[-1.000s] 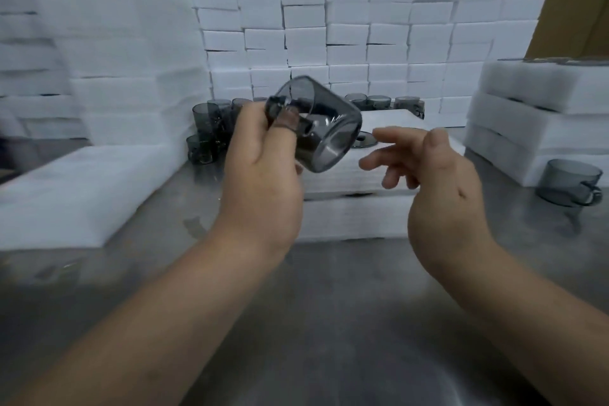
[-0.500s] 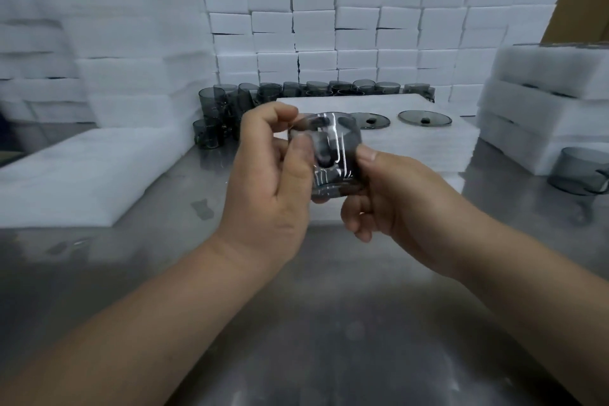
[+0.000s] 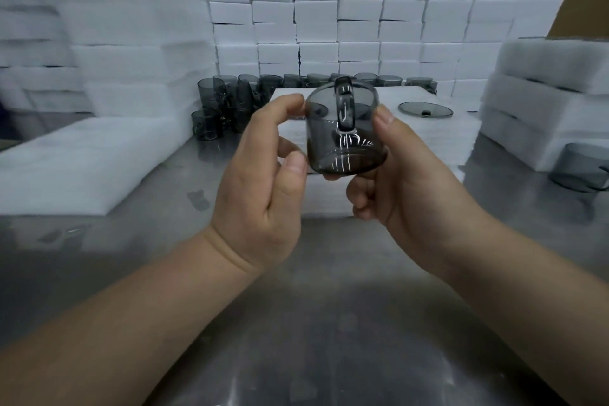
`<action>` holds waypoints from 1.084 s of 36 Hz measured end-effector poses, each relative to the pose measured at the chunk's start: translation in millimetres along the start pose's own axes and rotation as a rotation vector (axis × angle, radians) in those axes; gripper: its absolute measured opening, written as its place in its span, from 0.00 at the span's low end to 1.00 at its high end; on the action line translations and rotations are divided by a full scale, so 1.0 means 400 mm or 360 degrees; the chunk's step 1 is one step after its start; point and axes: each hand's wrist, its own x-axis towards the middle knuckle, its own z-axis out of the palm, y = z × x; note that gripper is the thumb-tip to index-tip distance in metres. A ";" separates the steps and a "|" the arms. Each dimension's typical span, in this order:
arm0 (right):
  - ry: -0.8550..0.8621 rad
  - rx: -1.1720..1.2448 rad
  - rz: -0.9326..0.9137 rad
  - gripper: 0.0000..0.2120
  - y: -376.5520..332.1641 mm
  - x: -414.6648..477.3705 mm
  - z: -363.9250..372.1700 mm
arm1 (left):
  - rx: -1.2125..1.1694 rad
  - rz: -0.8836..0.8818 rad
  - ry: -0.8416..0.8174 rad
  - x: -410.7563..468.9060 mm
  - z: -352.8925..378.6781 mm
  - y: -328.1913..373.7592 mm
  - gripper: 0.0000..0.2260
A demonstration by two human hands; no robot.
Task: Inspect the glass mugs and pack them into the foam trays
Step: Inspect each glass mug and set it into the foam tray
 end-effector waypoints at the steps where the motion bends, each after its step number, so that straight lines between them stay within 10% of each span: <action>1: -0.0004 0.0017 0.0001 0.16 0.000 -0.001 0.001 | 0.0001 -0.0003 0.0003 0.000 0.001 0.000 0.16; 39: -0.0033 0.0079 0.0027 0.17 0.012 -0.006 0.001 | -0.0220 -0.0400 -0.0162 -0.005 0.015 0.022 0.21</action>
